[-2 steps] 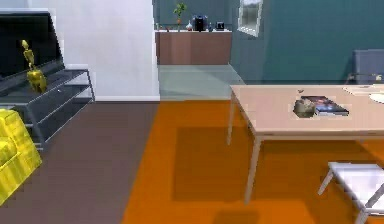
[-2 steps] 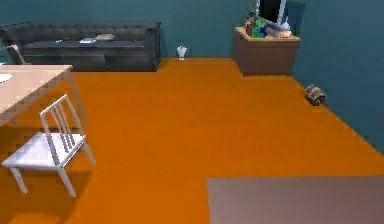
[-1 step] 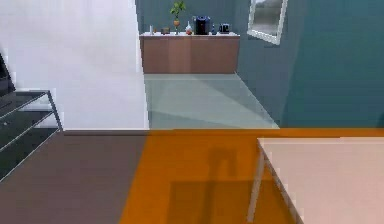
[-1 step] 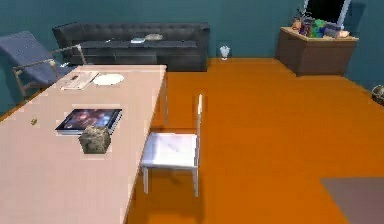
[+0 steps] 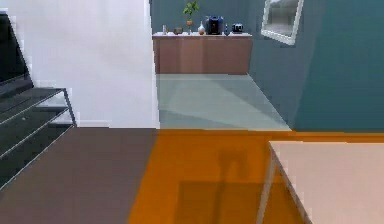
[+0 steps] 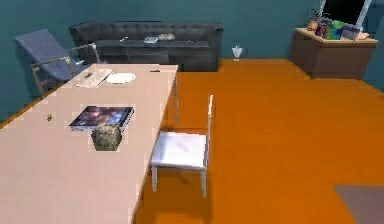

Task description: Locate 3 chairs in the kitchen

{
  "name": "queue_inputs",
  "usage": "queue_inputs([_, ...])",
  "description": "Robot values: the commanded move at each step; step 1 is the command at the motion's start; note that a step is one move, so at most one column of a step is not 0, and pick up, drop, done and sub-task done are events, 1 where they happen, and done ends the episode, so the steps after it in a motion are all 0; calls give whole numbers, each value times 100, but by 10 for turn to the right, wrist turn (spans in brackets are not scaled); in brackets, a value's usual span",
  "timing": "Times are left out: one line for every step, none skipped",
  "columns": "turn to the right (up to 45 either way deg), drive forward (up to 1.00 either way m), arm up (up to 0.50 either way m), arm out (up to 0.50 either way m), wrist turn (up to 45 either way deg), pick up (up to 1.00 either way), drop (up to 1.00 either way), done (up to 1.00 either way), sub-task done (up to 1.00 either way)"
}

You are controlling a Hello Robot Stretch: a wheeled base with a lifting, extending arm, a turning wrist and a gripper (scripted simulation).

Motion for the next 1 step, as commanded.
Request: queue_inputs([0, 100, 0, 0, 0, 0, 0, 0, 0])
